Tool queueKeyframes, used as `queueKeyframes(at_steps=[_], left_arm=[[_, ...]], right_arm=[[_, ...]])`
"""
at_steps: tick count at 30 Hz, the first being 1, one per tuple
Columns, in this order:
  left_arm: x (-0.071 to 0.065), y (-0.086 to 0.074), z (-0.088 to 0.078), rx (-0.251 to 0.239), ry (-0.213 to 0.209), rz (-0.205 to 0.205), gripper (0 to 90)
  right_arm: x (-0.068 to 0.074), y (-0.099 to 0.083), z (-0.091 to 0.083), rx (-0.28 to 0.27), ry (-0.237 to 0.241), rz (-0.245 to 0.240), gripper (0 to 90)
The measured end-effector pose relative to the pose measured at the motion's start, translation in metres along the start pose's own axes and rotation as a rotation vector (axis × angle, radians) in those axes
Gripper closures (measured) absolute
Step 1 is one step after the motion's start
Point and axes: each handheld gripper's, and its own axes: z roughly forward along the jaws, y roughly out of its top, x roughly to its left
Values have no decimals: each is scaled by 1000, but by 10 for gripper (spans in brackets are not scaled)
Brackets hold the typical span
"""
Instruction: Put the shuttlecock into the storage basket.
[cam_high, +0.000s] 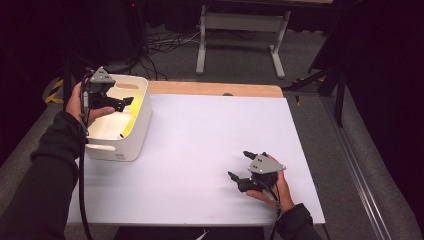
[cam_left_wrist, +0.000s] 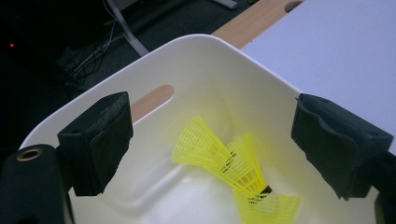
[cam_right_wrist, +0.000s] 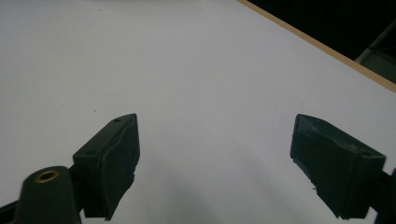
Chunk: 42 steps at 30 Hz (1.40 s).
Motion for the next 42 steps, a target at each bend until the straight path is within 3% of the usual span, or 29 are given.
queueKeyframes(at_steps=[19,34,42], left_arm=[[-18,-4,-21,-116,-20,24,135],[-27,-11,-35,-169,-41,34,128],[-32,-11,-39,-174,-56,49,106]], right_arm=[[0,2,-5,-10,-25,-1,171],[0,3,-6,-12,-40,-2,172],[-1,4,-8,-13,-46,-7,171]])
